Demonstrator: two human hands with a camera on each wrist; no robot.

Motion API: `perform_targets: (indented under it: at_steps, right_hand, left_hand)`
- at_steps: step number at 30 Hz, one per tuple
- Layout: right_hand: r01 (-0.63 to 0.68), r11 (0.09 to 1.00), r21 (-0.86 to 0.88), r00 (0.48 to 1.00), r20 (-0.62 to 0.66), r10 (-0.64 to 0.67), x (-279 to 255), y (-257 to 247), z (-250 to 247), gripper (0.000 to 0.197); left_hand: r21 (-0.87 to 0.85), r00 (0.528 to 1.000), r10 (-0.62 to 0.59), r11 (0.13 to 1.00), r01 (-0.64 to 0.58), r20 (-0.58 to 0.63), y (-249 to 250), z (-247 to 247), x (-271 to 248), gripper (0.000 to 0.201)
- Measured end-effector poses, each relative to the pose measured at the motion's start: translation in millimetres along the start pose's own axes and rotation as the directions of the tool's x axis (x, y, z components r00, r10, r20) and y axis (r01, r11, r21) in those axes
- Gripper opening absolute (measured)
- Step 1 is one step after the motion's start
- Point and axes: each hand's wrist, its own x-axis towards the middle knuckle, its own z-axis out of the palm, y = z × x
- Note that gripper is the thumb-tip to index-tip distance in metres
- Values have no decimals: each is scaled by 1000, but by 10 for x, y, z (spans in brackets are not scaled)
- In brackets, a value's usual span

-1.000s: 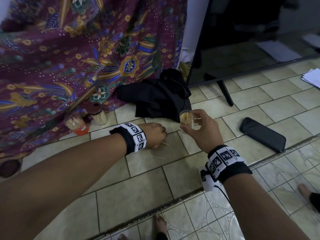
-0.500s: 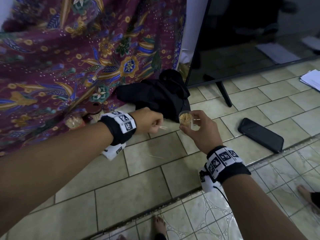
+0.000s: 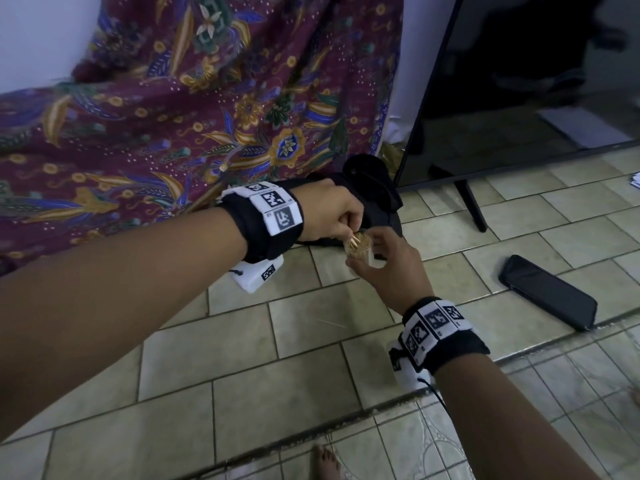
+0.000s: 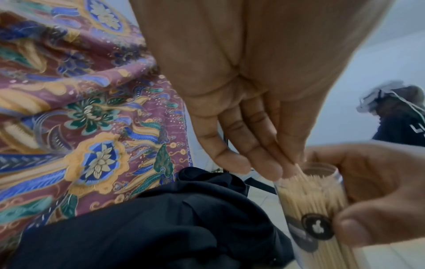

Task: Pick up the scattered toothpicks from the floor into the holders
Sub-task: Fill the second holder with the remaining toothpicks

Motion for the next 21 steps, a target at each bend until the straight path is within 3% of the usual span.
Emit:
perform_targets:
  at_steps: [6,9,13,19,21]
  right_hand:
    - [32,999,-21,999,16,-32,15,-33,63,47]
    - [36,999,-39,999,24,-36,23,-50,65,47]
    - [19,999,-34,1000,11,-18,42,-68,7,47]
    - [18,999,-37,1000,1,-18,52,-69,-39,49]
    - [11,999,-31,1000,1,-11,48,-57,-50,49]
  left_hand:
    - [200,996,1,980,-19,88,133,24,69,13]
    - [129,997,3,992,-13,78,131,79,78,13]
    - [19,999,24,1000,-24,-27,59,81,45,13]
    - [35,997,65,997,-64,-37,29,156,73,15]
    - [26,991,92,996,-90,-94,7,157,59,18]
